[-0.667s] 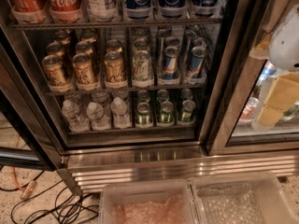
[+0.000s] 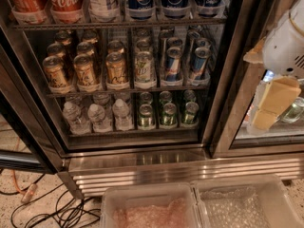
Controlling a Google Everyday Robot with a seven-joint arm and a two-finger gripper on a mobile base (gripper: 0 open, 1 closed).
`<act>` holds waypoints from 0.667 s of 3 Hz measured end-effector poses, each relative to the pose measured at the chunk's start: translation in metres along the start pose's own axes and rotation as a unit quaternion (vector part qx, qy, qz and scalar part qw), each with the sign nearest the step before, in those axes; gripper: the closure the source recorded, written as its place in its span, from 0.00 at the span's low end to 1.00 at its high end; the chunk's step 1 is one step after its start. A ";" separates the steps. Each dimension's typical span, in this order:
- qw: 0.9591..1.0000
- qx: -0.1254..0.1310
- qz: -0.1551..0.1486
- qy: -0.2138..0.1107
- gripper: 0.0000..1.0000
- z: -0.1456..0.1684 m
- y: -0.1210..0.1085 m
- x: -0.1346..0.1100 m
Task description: Pick orange can from middle shelf of fridge
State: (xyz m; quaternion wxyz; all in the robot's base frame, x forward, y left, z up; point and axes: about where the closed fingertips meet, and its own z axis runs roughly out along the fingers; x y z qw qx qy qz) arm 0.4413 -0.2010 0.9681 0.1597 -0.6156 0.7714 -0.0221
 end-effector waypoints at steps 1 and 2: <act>1.000 0.000 0.000 0.000 0.00 0.000 0.000 0.000; 0.999 0.017 0.036 -0.014 0.00 0.002 0.000 0.015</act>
Offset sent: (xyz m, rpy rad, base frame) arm -0.0055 -0.0418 -0.0170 0.1028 -0.0571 -0.1845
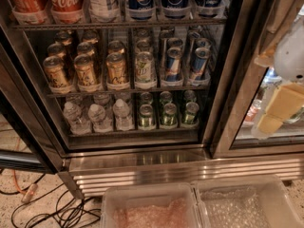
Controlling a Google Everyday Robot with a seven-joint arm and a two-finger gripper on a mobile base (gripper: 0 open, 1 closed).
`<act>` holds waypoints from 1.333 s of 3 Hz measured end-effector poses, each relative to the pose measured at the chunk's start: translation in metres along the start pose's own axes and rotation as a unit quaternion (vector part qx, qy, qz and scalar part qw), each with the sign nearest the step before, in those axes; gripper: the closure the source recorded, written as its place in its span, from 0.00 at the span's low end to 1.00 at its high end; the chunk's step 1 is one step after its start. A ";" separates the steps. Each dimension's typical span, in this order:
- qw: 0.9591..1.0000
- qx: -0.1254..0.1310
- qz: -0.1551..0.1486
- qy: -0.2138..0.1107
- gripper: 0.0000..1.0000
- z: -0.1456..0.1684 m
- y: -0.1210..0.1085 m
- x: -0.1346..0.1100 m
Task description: Pick orange can from middle shelf of fridge
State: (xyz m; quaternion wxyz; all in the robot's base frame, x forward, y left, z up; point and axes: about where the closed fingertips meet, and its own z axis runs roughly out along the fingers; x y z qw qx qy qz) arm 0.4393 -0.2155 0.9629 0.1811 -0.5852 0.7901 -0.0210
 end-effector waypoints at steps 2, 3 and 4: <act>0.981 -0.052 0.110 -0.152 0.00 0.093 0.031 -0.045; 0.956 -0.073 0.131 -0.252 0.00 0.125 0.030 -0.109; 0.949 -0.060 0.141 -0.275 0.00 0.121 0.020 -0.124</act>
Offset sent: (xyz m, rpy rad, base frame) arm 0.0523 0.1536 -0.1110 0.7779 0.0010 -0.1226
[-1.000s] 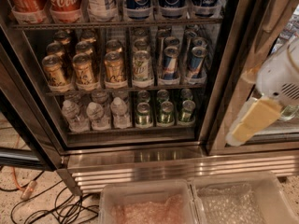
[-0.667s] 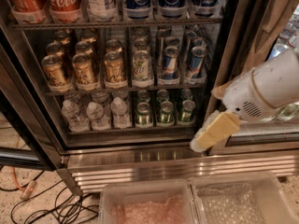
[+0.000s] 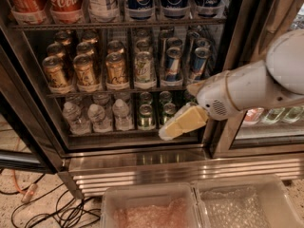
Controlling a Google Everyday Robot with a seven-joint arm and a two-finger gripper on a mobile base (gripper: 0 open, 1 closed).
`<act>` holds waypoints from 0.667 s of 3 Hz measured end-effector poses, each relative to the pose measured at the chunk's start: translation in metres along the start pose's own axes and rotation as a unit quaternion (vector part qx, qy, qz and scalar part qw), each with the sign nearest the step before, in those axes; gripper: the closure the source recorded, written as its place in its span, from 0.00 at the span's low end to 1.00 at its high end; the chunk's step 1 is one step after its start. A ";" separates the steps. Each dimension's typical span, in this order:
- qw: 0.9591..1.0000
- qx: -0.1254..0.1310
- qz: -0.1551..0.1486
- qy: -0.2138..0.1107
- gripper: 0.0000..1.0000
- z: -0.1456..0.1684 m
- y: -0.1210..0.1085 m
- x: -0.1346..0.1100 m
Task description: Pick orange can from middle shelf of fridge
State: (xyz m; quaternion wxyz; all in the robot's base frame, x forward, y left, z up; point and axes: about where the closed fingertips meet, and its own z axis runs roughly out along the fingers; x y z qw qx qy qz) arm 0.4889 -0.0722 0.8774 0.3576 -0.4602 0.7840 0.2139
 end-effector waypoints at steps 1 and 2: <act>1.000 0.000 0.000 0.000 0.00 0.000 0.000 0.000; 1.000 -0.007 0.019 -0.019 0.00 0.020 0.008 0.007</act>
Offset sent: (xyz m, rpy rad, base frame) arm -0.0023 0.0298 -0.0475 0.1371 0.0424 -0.0470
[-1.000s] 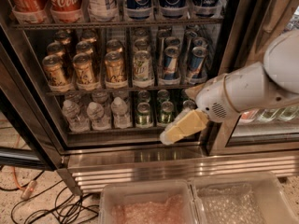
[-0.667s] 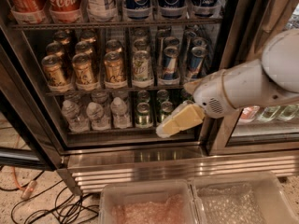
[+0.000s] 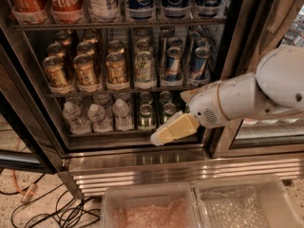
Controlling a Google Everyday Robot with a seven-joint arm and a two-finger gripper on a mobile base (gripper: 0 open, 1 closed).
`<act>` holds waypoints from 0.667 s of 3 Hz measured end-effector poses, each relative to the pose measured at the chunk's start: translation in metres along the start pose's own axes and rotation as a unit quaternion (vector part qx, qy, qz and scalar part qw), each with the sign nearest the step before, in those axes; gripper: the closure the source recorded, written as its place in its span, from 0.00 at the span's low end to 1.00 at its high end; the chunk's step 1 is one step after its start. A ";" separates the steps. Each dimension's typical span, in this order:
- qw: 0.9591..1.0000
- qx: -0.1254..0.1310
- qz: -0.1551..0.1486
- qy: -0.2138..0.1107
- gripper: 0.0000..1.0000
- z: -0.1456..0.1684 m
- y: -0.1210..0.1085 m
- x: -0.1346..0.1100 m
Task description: Pick orange can from middle shelf of fridge
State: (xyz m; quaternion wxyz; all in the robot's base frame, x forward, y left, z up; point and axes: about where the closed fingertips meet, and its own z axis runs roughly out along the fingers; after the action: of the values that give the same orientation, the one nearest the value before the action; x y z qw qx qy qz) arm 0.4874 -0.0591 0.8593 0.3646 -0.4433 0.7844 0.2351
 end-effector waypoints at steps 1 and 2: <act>0.998 -0.028 0.035 -0.041 0.00 0.047 0.014 0.011; 0.992 -0.061 0.061 -0.089 0.00 0.100 0.031 0.007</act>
Offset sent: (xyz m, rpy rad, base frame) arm 0.0171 0.1338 -0.0997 0.4005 0.0874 0.0223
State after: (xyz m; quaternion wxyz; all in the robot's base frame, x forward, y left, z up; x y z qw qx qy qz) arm 0.4943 0.0218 0.7933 0.3901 -0.3936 0.7585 0.3430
